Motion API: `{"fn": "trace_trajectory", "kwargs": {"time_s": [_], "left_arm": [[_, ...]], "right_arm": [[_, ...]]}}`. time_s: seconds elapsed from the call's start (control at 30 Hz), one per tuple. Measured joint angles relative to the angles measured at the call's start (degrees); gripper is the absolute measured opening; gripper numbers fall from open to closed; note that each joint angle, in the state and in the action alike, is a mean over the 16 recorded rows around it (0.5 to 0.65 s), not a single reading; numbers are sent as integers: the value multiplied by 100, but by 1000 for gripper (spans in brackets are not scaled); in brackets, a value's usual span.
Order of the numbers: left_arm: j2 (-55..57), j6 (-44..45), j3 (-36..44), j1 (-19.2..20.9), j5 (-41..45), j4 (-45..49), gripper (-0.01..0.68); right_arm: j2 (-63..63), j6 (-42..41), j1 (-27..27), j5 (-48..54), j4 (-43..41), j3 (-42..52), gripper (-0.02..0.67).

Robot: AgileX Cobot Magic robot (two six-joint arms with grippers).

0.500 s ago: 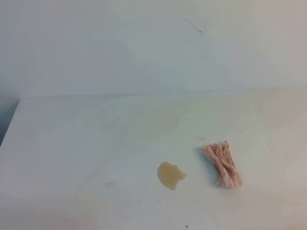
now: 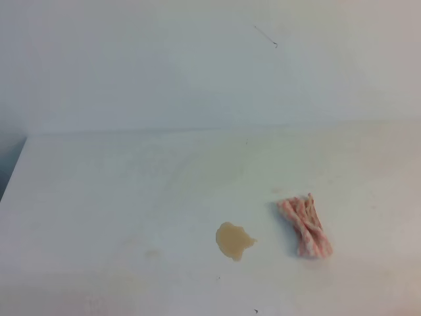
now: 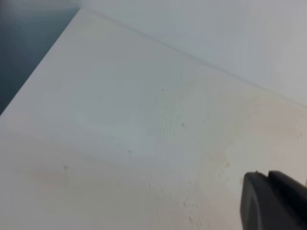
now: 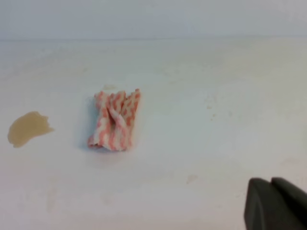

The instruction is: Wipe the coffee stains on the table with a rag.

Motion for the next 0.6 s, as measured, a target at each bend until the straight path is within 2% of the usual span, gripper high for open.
{"fn": "trace_trajectory", "kwargs": {"time_s": [0.6], "left_arm": [[0,0,0,0,0,0,1]], "right_arm": [[0,0,0,0,0,0,-4]]}}
